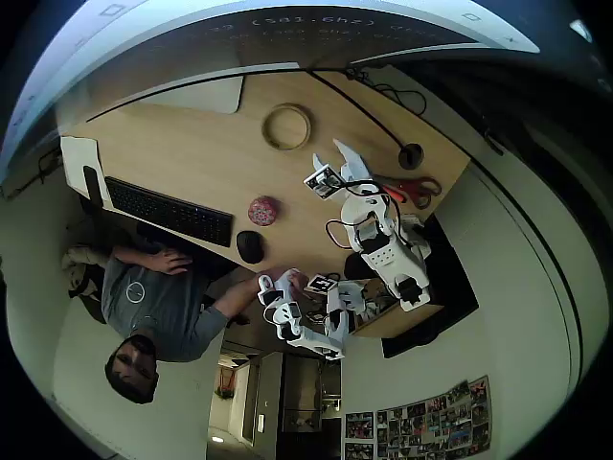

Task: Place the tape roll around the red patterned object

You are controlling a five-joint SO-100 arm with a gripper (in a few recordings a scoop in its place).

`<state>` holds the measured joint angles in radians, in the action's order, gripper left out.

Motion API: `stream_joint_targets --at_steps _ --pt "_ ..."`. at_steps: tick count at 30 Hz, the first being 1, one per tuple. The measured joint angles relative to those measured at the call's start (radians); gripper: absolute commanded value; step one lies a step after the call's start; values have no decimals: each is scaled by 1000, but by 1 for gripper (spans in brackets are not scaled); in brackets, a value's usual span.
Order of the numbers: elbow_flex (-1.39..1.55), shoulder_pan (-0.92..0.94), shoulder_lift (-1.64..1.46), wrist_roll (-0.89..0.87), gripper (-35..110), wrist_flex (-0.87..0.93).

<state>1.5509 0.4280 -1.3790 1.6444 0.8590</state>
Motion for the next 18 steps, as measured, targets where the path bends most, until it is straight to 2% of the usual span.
stream_joint_targets --at_steps 18 --pt "-210 -29 164 -106 23 46"
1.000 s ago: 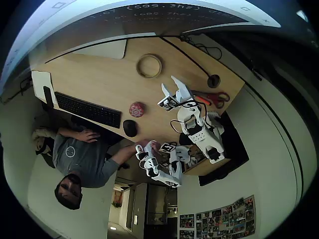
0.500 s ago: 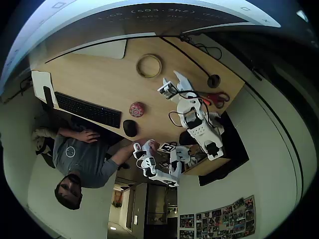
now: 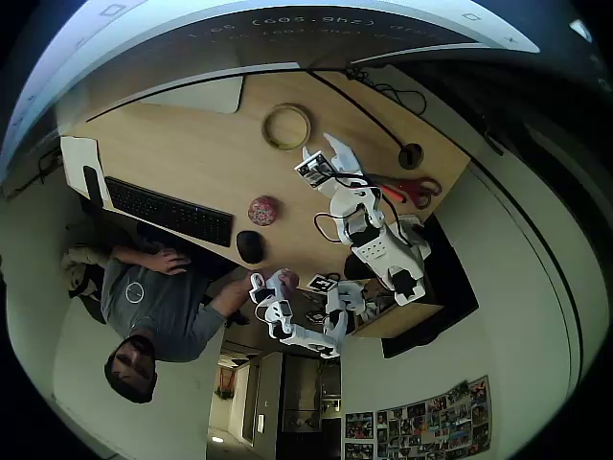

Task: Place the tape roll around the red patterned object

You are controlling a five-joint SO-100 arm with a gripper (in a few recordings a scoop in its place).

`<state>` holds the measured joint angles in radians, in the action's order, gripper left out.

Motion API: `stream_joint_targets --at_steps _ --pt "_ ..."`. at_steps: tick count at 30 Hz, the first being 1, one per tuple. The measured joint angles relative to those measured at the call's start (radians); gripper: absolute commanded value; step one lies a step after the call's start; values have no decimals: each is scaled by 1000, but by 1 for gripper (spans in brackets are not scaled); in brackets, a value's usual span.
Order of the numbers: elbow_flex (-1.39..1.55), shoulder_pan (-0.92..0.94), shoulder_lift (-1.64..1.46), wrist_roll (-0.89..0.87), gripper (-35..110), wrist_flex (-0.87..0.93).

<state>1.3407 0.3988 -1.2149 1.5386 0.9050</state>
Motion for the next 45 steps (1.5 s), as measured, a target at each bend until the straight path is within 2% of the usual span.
stream_joint_targets --at_steps 8,20,28,45 --pt "-219 -12 176 -35 25 160" --pt "-397 -9 267 -55 29 255" --pt "-706 -8 468 -72 29 396" --pt "-773 -37 526 -120 26 411"
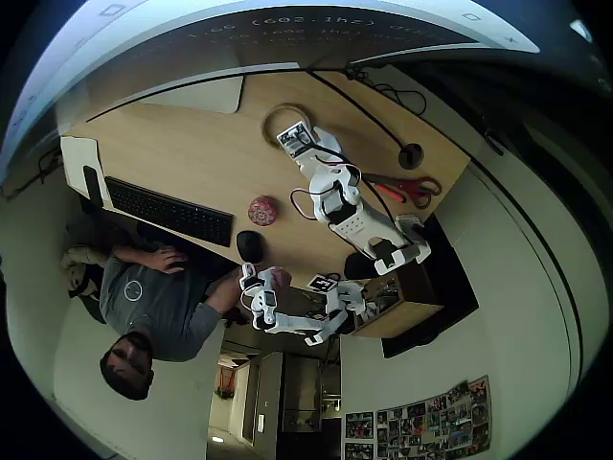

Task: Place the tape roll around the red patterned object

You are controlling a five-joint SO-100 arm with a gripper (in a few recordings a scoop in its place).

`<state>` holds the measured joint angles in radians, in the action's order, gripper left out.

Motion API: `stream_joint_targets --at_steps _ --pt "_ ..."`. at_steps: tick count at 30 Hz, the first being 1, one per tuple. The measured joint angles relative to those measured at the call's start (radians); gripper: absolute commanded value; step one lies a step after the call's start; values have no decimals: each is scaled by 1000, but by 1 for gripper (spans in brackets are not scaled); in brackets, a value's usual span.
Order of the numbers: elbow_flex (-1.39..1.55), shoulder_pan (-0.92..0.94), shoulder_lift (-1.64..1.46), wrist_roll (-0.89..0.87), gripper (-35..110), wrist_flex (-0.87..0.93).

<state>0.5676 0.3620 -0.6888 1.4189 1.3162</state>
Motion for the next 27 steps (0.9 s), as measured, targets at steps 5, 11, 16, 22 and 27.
stream_joint_targets --at_steps 5,11,16,22,27 --pt "-2 -11 28 -2 25 6" --pt "-2 -8 41 -18 23 6" --pt "-2 -6 41 -18 13 6" --pt "-3 -8 57 -34 7 6" --pt "-3 -17 58 -37 1 6"
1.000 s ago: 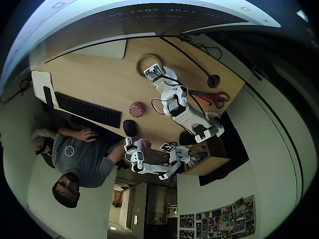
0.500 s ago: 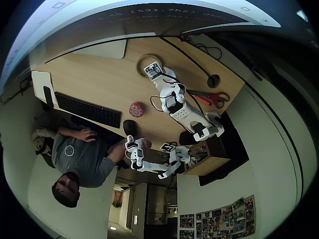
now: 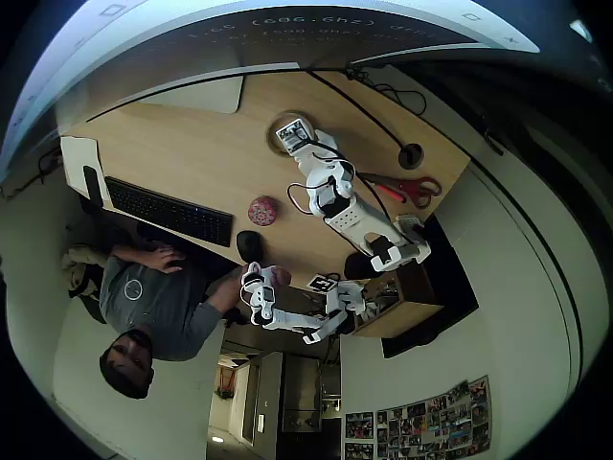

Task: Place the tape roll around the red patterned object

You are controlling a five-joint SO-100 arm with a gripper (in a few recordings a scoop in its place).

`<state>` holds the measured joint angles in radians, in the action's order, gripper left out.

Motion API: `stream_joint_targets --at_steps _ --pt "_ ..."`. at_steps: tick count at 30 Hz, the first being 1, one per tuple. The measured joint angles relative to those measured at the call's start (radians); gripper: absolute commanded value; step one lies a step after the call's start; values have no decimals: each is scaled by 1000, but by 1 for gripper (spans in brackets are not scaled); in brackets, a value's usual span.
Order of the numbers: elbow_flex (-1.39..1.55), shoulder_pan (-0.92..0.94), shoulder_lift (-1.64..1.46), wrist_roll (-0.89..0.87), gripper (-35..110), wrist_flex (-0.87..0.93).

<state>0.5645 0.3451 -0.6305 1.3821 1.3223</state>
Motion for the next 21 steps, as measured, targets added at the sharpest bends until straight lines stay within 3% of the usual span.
stream_joint_targets --at_steps 16,21 --pt "0 -6 0 6 0 18" --pt "-130 -3 11 21 0 137"
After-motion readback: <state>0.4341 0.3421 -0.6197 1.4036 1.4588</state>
